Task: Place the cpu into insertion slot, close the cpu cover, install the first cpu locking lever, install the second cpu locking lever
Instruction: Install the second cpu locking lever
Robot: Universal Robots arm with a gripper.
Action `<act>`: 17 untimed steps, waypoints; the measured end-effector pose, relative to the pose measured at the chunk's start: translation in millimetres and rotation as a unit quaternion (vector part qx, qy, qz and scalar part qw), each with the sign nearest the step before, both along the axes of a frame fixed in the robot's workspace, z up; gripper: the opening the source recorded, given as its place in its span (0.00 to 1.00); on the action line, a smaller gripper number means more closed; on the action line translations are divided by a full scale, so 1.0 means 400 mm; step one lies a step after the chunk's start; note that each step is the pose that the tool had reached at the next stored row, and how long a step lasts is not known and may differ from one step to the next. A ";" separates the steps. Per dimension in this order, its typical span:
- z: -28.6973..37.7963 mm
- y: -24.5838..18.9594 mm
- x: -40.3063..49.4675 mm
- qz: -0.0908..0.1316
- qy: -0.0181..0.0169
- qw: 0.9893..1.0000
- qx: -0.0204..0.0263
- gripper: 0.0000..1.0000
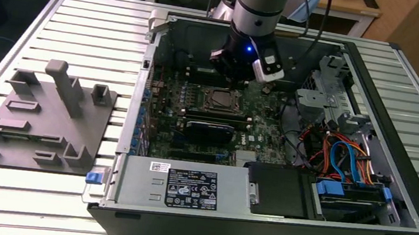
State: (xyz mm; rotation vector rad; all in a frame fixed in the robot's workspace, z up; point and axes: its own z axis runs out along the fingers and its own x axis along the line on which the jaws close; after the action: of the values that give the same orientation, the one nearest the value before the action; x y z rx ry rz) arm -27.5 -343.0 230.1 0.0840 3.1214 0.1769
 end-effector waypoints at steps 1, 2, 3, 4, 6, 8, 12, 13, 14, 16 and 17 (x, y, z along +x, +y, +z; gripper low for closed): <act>0.000 -0.002 0.000 0.000 0.000 1.000 0.000 0.10; 0.000 -0.003 0.000 0.000 0.000 1.000 0.000 0.10; 0.000 -0.003 0.000 0.000 0.000 1.000 0.000 0.10; 0.000 -0.004 0.000 0.000 0.000 1.000 0.000 0.10; 0.000 -0.006 0.000 0.000 0.000 1.000 0.000 0.10; 0.000 -0.008 0.000 0.000 0.000 1.000 0.000 0.10; 0.001 -0.009 0.000 0.000 0.000 1.000 0.000 0.10; 0.003 -0.009 0.000 0.000 0.000 1.000 -0.001 0.10; 0.005 -0.009 0.000 0.000 0.000 1.000 0.000 0.10; 0.015 -0.009 0.000 0.000 0.000 1.000 0.000 0.10; 0.021 -0.009 0.000 0.000 0.000 1.000 0.000 0.10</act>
State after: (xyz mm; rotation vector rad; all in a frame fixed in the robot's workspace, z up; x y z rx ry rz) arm -27.5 -346.6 238.5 0.0838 3.1215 0.1757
